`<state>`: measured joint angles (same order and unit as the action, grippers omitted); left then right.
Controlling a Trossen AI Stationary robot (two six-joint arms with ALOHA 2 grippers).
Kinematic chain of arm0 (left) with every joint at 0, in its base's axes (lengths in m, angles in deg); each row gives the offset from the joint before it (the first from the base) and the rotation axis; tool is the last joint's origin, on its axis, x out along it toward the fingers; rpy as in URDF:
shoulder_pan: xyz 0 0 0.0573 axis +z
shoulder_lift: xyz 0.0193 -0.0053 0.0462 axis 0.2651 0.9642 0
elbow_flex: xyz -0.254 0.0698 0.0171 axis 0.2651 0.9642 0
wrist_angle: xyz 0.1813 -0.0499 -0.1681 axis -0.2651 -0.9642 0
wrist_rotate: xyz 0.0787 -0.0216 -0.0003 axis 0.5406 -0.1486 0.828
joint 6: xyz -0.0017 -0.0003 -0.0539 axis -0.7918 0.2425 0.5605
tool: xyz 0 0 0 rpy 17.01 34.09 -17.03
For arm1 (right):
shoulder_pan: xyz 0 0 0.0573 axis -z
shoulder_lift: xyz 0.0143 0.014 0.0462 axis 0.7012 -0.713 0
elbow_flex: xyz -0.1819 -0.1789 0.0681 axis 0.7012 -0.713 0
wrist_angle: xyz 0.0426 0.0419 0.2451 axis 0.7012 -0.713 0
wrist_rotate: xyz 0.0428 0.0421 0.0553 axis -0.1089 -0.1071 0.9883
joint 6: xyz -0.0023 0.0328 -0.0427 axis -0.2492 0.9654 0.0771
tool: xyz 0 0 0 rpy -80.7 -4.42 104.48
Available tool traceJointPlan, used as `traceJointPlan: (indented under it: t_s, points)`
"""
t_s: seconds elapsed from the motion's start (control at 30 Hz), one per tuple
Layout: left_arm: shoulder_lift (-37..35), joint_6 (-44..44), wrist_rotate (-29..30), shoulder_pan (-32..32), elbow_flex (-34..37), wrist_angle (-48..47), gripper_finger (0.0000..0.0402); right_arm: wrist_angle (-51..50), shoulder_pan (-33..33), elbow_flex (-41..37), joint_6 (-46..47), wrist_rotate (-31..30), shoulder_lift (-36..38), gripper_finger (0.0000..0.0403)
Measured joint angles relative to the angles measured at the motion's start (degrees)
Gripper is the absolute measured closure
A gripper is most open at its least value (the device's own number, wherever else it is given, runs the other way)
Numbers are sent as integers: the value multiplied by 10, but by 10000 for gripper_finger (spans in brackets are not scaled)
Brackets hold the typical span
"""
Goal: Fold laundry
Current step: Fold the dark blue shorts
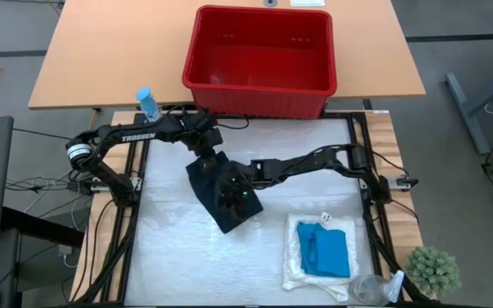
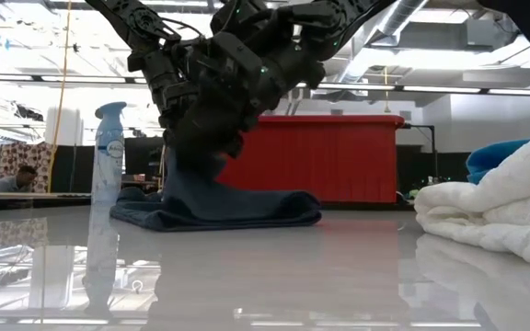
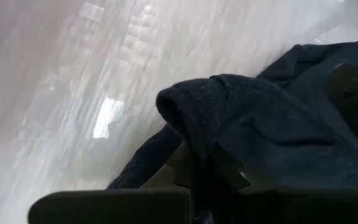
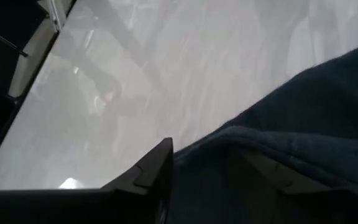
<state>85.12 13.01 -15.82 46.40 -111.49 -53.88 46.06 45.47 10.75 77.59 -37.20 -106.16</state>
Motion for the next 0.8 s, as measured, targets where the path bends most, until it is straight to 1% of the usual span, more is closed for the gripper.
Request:
traceJointPlan:
  t_s: [0.13, 0.37, 0.47, 0.67, 0.8]
  points:
    - [0, 2, -1, 0, 0, 0, 397, -29, -6, 0, 1, 2, -1, 228]
    - [0, 8, -1, 0, 0, -3, 397, -43, -15, 0, -28, 1, -1, 229]
    - [0, 12, -1, 0, 0, -6, 397, -57, -15, 0, 8, -28, -1, 232]
    - [0, 22, -1, 0, 0, -10, 397, -78, -21, -8, -16, -73, -1, 266]
    - [0, 22, -2, 0, 0, -11, 397, -86, -26, -14, -20, -80, -1, 299]
